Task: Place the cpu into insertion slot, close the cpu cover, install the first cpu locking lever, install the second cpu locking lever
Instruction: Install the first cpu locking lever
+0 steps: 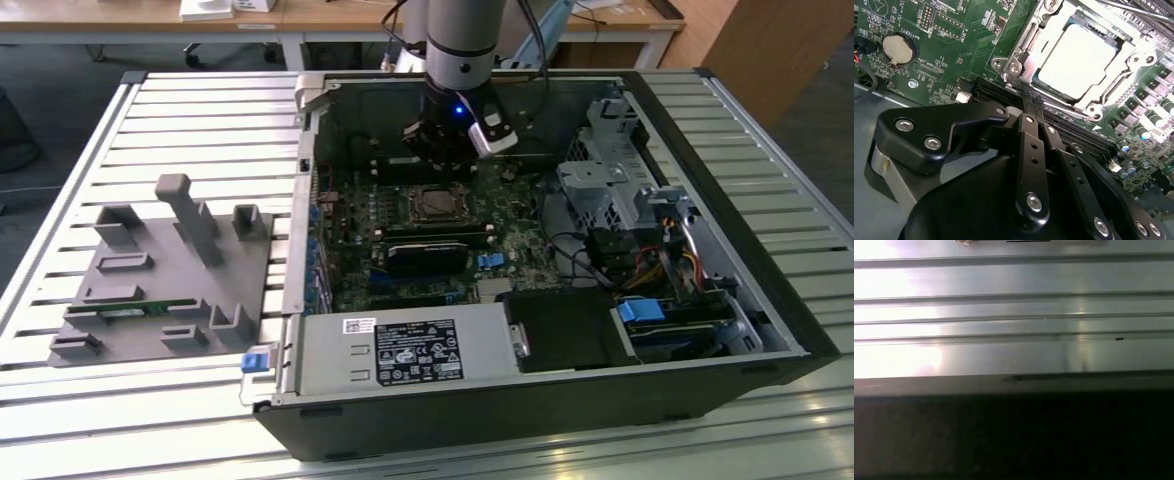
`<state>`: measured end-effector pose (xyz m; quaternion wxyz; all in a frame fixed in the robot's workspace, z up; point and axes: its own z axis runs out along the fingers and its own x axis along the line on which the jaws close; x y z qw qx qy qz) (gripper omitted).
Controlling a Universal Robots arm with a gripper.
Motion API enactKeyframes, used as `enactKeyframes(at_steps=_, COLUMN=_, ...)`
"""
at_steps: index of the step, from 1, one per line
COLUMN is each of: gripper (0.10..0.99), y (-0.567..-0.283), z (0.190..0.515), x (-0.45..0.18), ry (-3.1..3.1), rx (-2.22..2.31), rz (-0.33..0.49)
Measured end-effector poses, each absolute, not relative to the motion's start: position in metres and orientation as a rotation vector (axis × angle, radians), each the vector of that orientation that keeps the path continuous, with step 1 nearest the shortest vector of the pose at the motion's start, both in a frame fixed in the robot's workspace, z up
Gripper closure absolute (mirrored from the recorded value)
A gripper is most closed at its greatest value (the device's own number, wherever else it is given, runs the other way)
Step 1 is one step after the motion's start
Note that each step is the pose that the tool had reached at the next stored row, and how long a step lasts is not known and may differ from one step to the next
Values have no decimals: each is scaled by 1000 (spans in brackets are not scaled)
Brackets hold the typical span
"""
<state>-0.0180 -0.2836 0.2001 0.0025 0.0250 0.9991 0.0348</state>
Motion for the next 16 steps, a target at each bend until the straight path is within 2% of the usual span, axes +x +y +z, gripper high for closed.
enactKeyframes(at_steps=16, gripper=980, y=-284, z=200, x=-17, ry=3134, rx=79, rz=93)
